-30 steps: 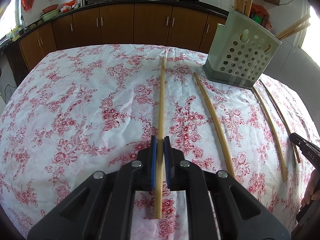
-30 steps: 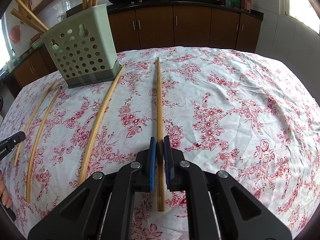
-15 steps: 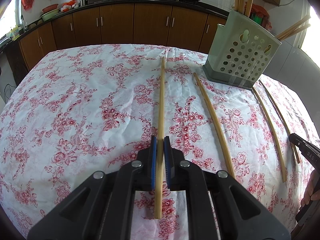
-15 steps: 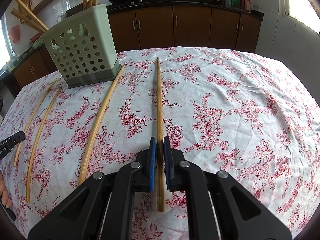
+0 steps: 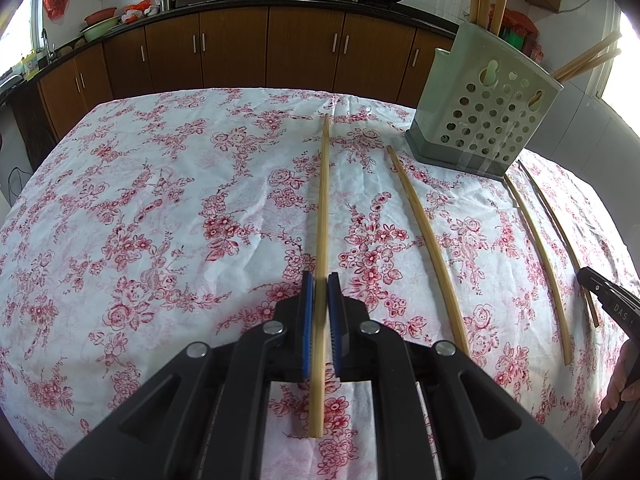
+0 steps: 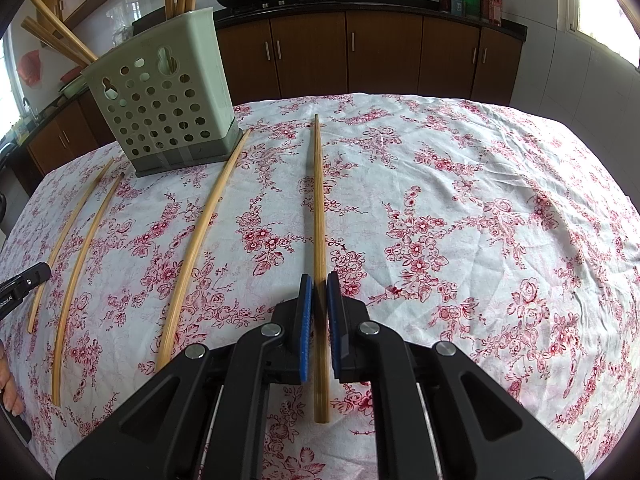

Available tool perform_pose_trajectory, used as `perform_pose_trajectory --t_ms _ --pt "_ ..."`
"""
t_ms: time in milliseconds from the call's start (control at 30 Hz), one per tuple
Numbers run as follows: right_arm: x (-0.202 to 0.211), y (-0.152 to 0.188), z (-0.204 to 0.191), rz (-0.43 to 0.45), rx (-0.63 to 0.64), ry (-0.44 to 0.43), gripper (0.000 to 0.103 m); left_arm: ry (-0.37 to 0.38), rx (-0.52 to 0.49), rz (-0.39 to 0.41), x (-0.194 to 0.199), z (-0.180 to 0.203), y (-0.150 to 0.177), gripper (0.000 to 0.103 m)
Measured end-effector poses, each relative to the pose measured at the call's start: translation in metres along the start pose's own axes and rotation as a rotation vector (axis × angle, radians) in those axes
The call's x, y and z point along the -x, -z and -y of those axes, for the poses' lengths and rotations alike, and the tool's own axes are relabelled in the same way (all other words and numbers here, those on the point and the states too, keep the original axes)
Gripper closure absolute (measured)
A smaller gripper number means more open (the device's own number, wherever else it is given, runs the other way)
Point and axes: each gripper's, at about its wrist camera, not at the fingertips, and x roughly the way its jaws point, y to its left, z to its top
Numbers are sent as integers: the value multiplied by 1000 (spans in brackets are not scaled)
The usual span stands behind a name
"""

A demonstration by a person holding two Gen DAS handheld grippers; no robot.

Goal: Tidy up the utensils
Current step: 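Hold both pinched chopsticks against the tablecloth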

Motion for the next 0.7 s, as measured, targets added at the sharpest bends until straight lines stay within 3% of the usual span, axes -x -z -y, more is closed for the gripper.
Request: perform_pose_trajectory --t_ms 700 --pt "0 0 0 0 0 1 94 3 3 0 0 1 -1 93"
